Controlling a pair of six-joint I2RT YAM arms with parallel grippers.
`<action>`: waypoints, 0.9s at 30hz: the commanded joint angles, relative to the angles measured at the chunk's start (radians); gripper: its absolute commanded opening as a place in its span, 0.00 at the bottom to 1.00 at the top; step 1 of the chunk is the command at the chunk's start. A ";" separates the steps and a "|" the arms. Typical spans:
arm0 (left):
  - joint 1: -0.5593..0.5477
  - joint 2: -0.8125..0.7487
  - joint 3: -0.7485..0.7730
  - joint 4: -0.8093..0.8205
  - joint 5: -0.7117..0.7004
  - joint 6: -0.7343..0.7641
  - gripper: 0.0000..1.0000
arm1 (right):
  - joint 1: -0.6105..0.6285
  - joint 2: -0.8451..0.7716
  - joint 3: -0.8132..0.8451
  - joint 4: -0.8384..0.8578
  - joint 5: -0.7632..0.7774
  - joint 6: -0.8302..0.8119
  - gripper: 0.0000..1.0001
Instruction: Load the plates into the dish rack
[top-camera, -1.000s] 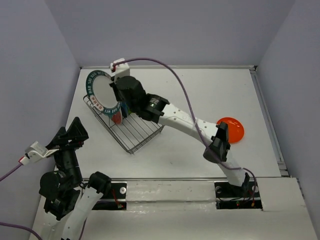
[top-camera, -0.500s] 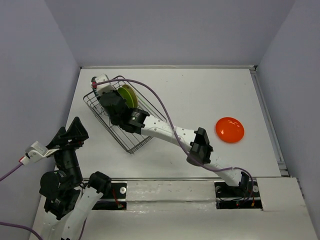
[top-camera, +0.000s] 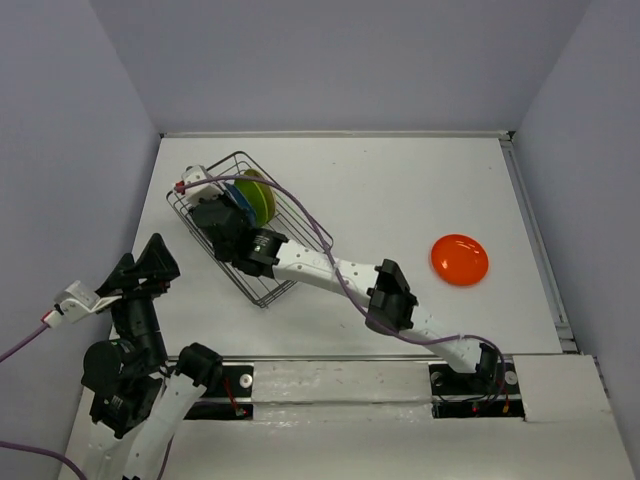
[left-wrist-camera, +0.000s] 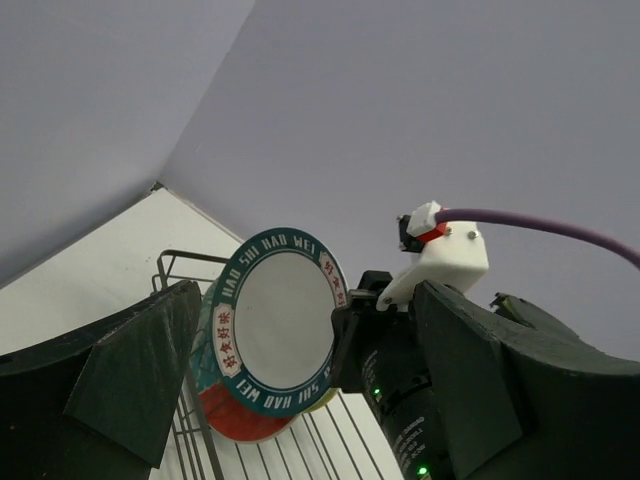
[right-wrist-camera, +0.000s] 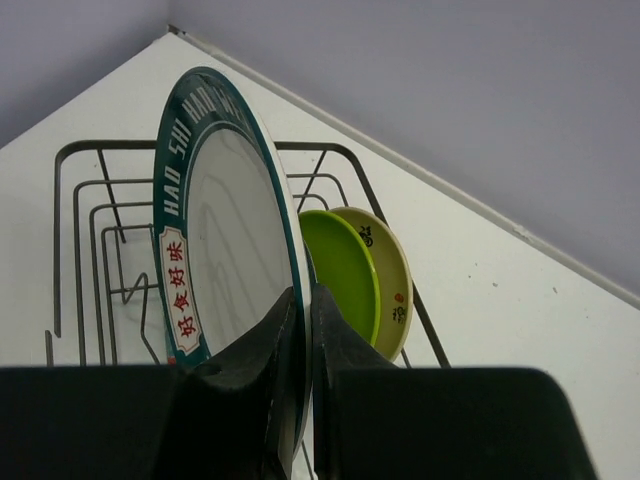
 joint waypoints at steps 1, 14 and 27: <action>-0.002 -0.064 -0.003 0.064 -0.013 0.008 0.99 | 0.017 0.022 0.022 0.088 0.043 -0.035 0.07; -0.004 -0.062 -0.005 0.058 -0.005 0.007 0.99 | 0.046 0.056 0.002 0.116 0.035 -0.046 0.36; -0.014 -0.065 -0.009 0.044 0.033 0.008 0.99 | -0.178 -0.781 -0.836 0.108 -0.294 0.529 0.74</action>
